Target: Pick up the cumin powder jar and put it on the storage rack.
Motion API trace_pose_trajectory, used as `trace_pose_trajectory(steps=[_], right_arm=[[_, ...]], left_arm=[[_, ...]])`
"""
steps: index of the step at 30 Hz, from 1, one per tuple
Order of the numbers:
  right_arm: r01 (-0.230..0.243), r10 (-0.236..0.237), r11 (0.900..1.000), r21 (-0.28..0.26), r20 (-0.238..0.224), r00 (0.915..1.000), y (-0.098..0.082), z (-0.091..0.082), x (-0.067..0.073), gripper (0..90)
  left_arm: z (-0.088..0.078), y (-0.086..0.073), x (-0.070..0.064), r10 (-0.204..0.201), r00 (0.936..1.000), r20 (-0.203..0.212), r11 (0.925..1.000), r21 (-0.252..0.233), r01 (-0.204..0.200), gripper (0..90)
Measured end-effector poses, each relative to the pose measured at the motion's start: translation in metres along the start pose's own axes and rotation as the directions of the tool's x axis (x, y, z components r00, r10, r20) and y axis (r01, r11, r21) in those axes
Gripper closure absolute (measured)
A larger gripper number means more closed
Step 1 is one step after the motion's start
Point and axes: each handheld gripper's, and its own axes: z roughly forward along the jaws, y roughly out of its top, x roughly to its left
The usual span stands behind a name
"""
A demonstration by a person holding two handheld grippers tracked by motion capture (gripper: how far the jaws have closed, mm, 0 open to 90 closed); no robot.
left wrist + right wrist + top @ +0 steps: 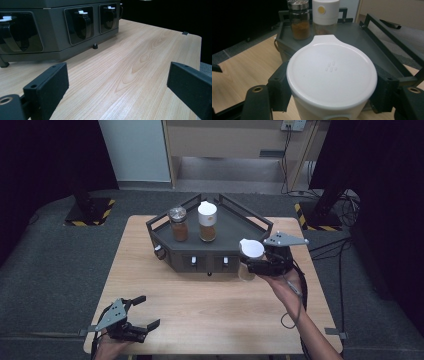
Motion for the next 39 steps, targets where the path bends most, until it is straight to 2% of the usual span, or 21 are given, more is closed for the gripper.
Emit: trace_pose_trajectory(steps=[6, 21, 29, 39], right_arm=[[0.000, -0.001, 1.000, 0.010, 0.033, 0.9995, 0.022, 0.014, -0.003, 30.7], [-0.024, 0.023, 1.000, 0.008, 0.118, 0.9928, 0.059, 0.052, -0.009, 30.7], [-0.050, 0.049, 0.999, 0.006, 0.156, 0.9866, 0.070, 0.074, -0.011, 30.7], [-0.076, 0.075, 0.997, -0.003, 0.223, 0.9720, 0.072, 0.101, -0.008, 30.7]], left_arm=[[0.000, 0.000, 0.000, -0.001, 1.0000, 0.002, 1.0000, -0.001, 0.001, 2.9], [0.000, 0.000, 0.001, -0.002, 1.0000, 0.000, 1.0000, -0.002, 0.002, 2.9], [0.000, -0.001, 0.001, -0.003, 1.0000, -0.001, 1.0000, -0.002, 0.003, 2.9], [0.000, -0.001, 0.001, -0.001, 1.0000, -0.001, 1.0000, -0.002, 0.001, 3.0]])
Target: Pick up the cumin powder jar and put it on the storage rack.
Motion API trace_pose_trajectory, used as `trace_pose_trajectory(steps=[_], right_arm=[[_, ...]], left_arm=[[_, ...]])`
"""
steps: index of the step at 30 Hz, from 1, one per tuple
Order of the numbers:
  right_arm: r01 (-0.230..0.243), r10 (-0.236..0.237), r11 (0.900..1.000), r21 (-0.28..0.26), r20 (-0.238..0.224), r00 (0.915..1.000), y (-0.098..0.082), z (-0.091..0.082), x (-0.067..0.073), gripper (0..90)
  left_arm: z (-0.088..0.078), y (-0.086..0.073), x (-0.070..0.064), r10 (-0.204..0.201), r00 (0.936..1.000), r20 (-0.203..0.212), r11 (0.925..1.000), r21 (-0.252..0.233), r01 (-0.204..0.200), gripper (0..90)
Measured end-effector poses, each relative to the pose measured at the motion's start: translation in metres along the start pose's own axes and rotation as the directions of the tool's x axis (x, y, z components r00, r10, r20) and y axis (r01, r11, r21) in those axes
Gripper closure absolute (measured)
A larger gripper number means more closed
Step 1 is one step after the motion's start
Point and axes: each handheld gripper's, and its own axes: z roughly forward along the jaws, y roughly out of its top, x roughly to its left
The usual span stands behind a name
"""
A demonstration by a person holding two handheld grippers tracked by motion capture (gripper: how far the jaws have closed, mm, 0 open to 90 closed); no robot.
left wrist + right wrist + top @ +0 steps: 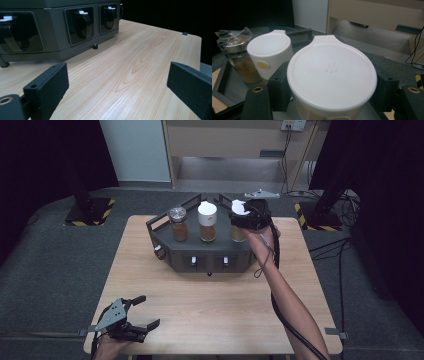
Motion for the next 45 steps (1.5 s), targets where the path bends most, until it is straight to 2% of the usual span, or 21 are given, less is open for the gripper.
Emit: trace_pose_trajectory(steps=[7, 14, 18, 31, 43, 45], right_arm=[[-0.021, 0.021, 1.000, 0.016, 0.020, 0.9996, -0.001, 0.018, 0.000, 30.7], [-0.024, 0.023, 1.000, 0.018, 0.044, 0.9988, -0.001, 0.028, 0.001, 30.7], [-0.028, 0.026, 0.999, 0.029, 0.042, 0.9988, -0.002, 0.033, 0.001, 30.7], [-0.038, 0.037, 0.999, 0.038, 0.042, 0.9985, -0.006, 0.041, 0.000, 30.7], [-0.037, 0.037, 0.999, 0.018, 0.040, 0.9985, -0.012, 0.041, -0.001, 30.1], [-0.044, 0.044, 0.999, 0.014, 0.040, 0.9982, -0.014, 0.040, -0.001, 27.5]], left_arm=[[0.001, 0.001, 0.000, 0.005, 1.0000, 0.001, 1.0000, 0.004, -0.005, 2.9], [0.000, 0.000, 0.000, 0.006, 1.0000, 0.002, 1.0000, 0.003, -0.006, 3.0], [0.001, 0.000, -0.001, 0.007, 1.0000, 0.003, 1.0000, 0.003, -0.007, 3.0], [0.001, 0.000, -0.001, 0.008, 1.0000, 0.003, 1.0000, 0.003, -0.008, 3.0], [0.001, 0.001, -0.001, 0.010, 0.9999, 0.005, 0.9999, 0.005, -0.010, 3.0], [0.001, 0.001, -0.001, 0.010, 0.9999, 0.006, 0.9999, 0.005, -0.010, 3.0]])
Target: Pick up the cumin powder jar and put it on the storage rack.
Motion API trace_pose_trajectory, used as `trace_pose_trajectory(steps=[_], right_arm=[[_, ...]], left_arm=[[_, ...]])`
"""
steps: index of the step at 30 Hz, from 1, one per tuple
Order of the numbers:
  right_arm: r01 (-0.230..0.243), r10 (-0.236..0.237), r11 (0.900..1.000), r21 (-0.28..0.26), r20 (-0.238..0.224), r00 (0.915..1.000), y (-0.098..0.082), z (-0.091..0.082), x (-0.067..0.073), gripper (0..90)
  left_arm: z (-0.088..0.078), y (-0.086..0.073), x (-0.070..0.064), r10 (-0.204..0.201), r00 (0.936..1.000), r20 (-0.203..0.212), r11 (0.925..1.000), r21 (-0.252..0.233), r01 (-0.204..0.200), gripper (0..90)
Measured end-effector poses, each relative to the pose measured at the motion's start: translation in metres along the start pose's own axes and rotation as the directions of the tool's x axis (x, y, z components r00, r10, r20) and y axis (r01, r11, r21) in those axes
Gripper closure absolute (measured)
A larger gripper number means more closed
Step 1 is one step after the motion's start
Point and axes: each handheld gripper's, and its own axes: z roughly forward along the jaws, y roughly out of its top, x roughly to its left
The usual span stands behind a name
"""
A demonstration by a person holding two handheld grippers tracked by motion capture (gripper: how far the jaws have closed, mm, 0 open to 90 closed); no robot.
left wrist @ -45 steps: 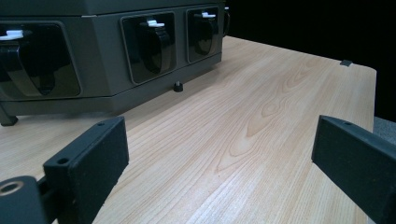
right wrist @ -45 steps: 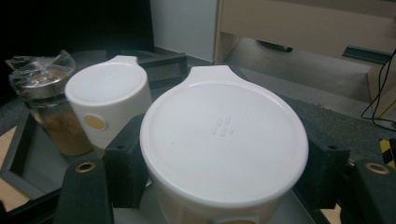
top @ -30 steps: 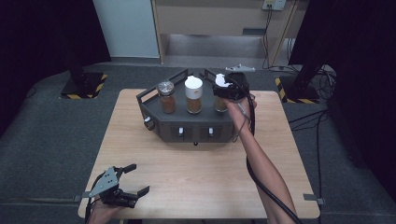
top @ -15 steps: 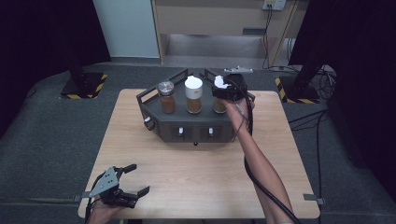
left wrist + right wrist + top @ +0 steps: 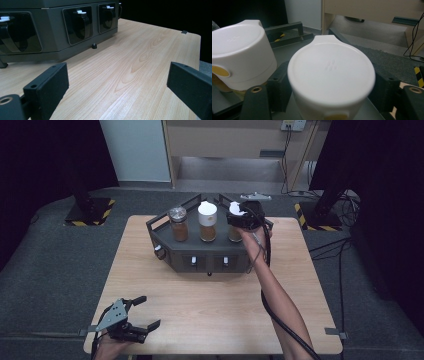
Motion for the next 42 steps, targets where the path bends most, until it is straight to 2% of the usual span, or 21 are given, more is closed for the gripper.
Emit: trace_pose_trajectory(steps=[5, 7, 11, 22, 26, 34, 42], right_arm=[[-0.014, 0.014, 0.999, -0.031, -0.003, 0.9999, -0.003, -0.006, -0.005, 15.8], [-0.020, 0.019, 0.999, -0.046, -0.018, 0.9996, -0.003, -0.011, -0.008, 12.3], [0.014, -0.017, 0.997, -0.081, -0.030, 0.9994, -0.003, -0.023, -0.012, 10.9], [0.057, -0.070, 0.987, -0.147, -0.086, 0.9939, 0.000, -0.060, -0.017, 11.0], [0.089, -0.108, 0.981, -0.175, -0.105, 0.9886, -0.002, -0.075, -0.015, 11.0], [0.106, -0.137, 0.975, -0.196, -0.155, 0.9783, -0.014, -0.095, -0.017, 10.9], [0.118, -0.164, 0.971, -0.208, -0.216, 0.9626, -0.034, -0.119, -0.024, 11.1]], left_arm=[[0.000, 0.000, 0.000, 0.000, 1.0000, 0.000, 1.0000, 0.000, 0.000, 2.9], [0.000, 0.000, 0.000, 0.001, 1.0000, 0.001, 1.0000, 0.001, -0.001, 3.0], [0.000, 0.000, 0.000, 0.002, 1.0000, 0.001, 1.0000, 0.001, -0.002, 3.0], [0.001, 0.000, 0.000, 0.001, 1.0000, 0.001, 1.0000, 0.002, -0.001, 2.9], [0.001, 0.000, 0.000, 0.001, 1.0000, 0.001, 1.0000, 0.003, -0.001, 2.9], [0.001, 0.000, 0.000, -0.006, 1.0000, -0.002, 1.0000, 0.001, 0.006, 2.9], [-0.001, -0.003, 0.003, -0.028, 0.9995, -0.014, 0.9995, -0.017, 0.028, 2.9]])
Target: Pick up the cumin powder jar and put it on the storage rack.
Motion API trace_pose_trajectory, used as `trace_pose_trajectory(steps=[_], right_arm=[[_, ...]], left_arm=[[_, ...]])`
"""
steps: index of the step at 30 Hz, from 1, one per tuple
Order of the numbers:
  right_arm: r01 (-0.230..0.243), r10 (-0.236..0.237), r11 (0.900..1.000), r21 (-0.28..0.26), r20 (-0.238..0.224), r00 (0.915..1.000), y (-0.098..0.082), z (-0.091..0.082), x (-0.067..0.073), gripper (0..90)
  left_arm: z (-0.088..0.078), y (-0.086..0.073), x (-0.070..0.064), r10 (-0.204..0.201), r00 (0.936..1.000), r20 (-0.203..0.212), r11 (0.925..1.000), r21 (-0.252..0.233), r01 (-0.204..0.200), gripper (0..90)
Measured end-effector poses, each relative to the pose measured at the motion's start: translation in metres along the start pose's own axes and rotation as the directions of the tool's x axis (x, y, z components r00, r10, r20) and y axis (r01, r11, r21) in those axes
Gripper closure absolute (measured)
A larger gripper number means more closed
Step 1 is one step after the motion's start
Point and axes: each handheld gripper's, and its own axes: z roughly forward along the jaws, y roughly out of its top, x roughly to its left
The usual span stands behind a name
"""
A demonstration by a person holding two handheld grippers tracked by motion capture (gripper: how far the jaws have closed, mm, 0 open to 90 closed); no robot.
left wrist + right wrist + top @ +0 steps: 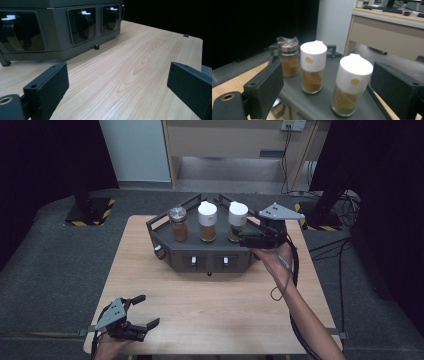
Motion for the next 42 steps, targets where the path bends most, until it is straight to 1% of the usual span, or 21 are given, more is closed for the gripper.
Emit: trace_pose_trajectory(steps=[3, 7, 11, 13, 15, 17, 21, 23, 27, 30, 34, 38, 39, 42], right_arm=[[0.004, -0.005, 1.000, -0.015, -0.027, 0.9996, -0.010, -0.010, -0.001, 10.9], [-0.004, 0.003, 1.000, -0.013, -0.061, 0.9981, -0.022, -0.020, -0.003, 10.8], [0.011, -0.013, 1.000, -0.027, -0.092, 0.9957, -0.039, -0.031, -0.002, 10.8], [0.020, -0.024, 0.999, -0.037, -0.091, 0.9956, -0.048, -0.037, -0.001, 10.7], [0.014, -0.017, 0.999, -0.036, -0.102, 0.9946, -0.057, -0.042, -0.002, 10.5], [0.017, -0.020, 0.999, -0.034, -0.106, 0.9942, -0.065, -0.047, 0.000, 10.4], [0.016, -0.022, 0.999, -0.047, -0.123, 0.9921, -0.082, -0.060, 0.000, 10.4], [0.005, -0.010, 0.999, -0.037, -0.135, 0.9908, -0.088, -0.066, 0.000, 10.4], [-0.001, -0.002, 1.000, -0.021, -0.143, 0.9897, -0.102, -0.078, 0.003, 10.3], [0.003, -0.005, 1.000, -0.013, -0.139, 0.9903, -0.110, -0.087, 0.005, 10.3], [0.023, -0.024, 1.000, -0.006, -0.115, 0.9930, -0.121, -0.098, 0.011, 10.3], [0.018, -0.019, 1.000, -0.006, -0.106, 0.9942, -0.134, -0.107, 0.013, 10.3], [0.023, -0.024, 1.000, -0.006, -0.099, 0.9948, -0.138, -0.108, 0.014, 10.3], [0.020, -0.020, 1.000, 0.003, -0.091, 0.9957, -0.149, -0.113, 0.016, 10.3]], left_arm=[[0.001, 0.001, 0.000, 0.006, 1.0000, 0.001, 1.0000, 0.006, -0.006, 2.9], [0.002, 0.001, 0.000, 0.004, 1.0000, 0.002, 0.9999, 0.010, -0.005, 2.9], [0.002, 0.001, 0.000, 0.005, 1.0000, 0.000, 0.9999, 0.014, -0.005, 2.9], [0.002, 0.001, 0.000, 0.007, 1.0000, -0.001, 0.9999, 0.016, -0.007, 2.9], [0.001, 0.001, -0.001, 0.007, 1.0000, 0.000, 0.9998, 0.016, -0.007, 2.9], [0.000, 0.001, -0.001, 0.010, 0.9999, 0.000, 0.9998, 0.015, -0.010, 3.0], [-0.001, 0.000, -0.001, 0.004, 1.0000, -0.003, 1.0000, 0.005, -0.004, 2.9], [-0.001, 0.000, -0.001, 0.003, 1.0000, -0.004, 1.0000, 0.005, -0.003, 2.9], [-0.001, 0.000, -0.001, 0.003, 1.0000, -0.001, 1.0000, 0.007, -0.003, 2.9], [-0.001, 0.000, -0.001, 0.001, 1.0000, -0.001, 1.0000, 0.005, -0.001, 3.0], [-0.001, 0.000, 0.000, -0.001, 1.0000, -0.003, 1.0000, 0.005, 0.001, 2.9], [-0.001, 0.000, 0.000, -0.001, 1.0000, 0.002, 1.0000, 0.009, 0.000, 2.9], [0.000, 0.000, 0.000, -0.001, 1.0000, 0.003, 0.9999, 0.010, 0.001, 2.9], [0.000, 0.000, 0.000, -0.001, 1.0000, 0.005, 0.9999, 0.011, 0.001, 2.9]])
